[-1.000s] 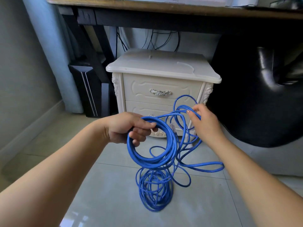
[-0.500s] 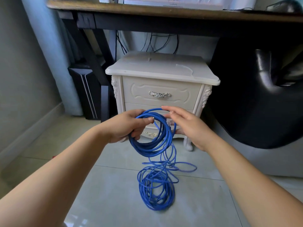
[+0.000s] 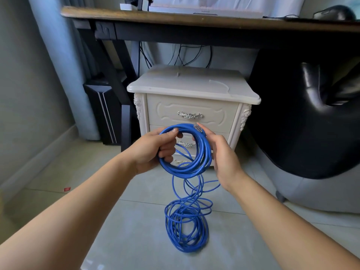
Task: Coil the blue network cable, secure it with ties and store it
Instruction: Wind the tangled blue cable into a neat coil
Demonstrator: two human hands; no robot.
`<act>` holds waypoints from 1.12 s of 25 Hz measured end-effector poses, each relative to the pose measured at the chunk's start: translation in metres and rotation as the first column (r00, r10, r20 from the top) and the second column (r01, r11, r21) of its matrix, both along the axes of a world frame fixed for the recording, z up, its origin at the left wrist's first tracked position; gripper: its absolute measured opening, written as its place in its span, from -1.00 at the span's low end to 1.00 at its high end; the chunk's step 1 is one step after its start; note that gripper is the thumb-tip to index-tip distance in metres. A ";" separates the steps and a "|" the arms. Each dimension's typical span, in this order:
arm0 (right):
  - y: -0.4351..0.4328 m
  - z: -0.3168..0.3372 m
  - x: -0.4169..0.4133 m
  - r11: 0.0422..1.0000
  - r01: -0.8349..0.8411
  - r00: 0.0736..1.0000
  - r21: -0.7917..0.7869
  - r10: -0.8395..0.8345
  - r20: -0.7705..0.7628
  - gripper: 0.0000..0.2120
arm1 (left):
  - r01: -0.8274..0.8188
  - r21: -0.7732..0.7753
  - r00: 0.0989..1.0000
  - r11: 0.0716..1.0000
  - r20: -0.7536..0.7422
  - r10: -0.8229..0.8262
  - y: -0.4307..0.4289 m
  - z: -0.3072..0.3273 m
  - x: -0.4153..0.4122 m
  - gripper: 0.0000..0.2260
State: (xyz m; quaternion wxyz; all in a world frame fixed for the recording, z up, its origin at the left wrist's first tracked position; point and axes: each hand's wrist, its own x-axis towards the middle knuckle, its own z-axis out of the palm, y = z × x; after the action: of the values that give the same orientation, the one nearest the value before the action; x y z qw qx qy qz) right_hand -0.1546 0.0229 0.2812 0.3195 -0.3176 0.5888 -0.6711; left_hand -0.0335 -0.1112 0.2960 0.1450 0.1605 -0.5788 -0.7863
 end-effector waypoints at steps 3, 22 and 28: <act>0.000 0.001 0.004 1.000 -0.028 1.000 -0.009 0.028 0.012 -0.62 | -0.005 0.068 0.999 0.998 -0.048 0.009 0.003 0.000 -0.003 -0.85; -0.001 0.004 0.005 0.849 0.383 0.373 0.364 0.218 -0.902 -0.73 | 0.153 -0.977 0.947 0.146 0.187 0.262 0.039 -0.001 -0.018 -0.26; 0.002 0.013 0.002 0.896 0.312 0.647 0.317 0.044 -0.761 -0.67 | 0.010 -0.959 0.852 0.282 0.156 0.499 0.038 -0.005 -0.029 -0.72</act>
State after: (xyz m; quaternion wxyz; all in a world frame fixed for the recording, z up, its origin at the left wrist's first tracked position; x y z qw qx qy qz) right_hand -0.1522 0.0251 0.2939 0.0557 -0.4439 0.8196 -0.3579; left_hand -0.0628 -0.0735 0.2910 0.2017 0.3049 -0.9063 -0.2122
